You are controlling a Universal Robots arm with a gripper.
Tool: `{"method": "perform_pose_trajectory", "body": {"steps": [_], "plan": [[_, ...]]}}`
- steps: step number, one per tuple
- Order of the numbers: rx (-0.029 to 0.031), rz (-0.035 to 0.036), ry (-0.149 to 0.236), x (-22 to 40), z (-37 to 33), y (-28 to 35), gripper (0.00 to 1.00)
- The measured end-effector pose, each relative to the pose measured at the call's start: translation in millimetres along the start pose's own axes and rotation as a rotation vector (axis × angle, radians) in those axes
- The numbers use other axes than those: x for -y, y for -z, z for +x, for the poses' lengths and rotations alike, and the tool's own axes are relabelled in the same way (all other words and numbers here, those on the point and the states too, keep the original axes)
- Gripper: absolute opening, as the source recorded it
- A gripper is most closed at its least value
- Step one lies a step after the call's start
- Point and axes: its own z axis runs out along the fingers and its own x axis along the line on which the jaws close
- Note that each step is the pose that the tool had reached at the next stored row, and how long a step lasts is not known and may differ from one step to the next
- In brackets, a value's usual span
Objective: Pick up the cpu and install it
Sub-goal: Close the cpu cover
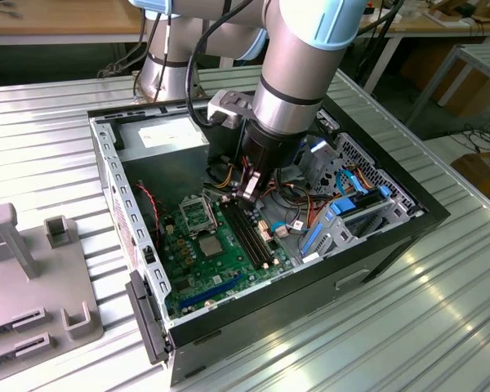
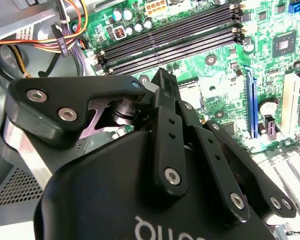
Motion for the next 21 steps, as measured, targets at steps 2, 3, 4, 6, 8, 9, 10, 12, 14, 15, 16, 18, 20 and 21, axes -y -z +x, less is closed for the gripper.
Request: {"method": "perform_pose_trajectory", "body": {"steps": [2, 3, 4, 6, 8, 9, 10, 12, 14, 15, 16, 18, 20, 21], "plan": [[0.0000, 0.0000, 0.000, 0.0, 0.0, 0.0, 0.11], [0.0000, 0.0000, 0.000, 0.0, 0.0, 0.0, 0.11], [0.0000, 0.0000, 0.000, 0.0, 0.0, 0.0, 0.11], [0.0001, -0.0001, 0.000, -0.1, -0.1, 0.0, 0.11], [0.0001, 0.0000, 0.000, -0.5, -0.6, 0.0, 0.11], [-0.0001, 0.0000, 0.001, -1.5, -2.2, 0.0, 0.11], [0.0000, 0.0000, 0.001, -10.5, -10.9, -0.1, 0.11], [0.0094, -0.0113, 0.073, -22.2, -20.9, -4.8, 0.11], [0.0232, -0.0287, 0.162, -30.9, -28.8, -12.8, 0.11], [0.0293, -0.0349, 0.167, -31.6, -29.3, -14.2, 0.11], [0.0336, -0.0390, 0.167, -31.9, -29.4, -14.9, 0.11], [0.0518, -0.0566, 0.167, -32.6, -28.8, -15.7, 0.11], [0.0644, -0.0689, 0.167, -33.4, -27.8, -16.2, 0.11], [0.0704, -0.0748, 0.167, -35.0, -25.7, -17.6, 0.11]]}}
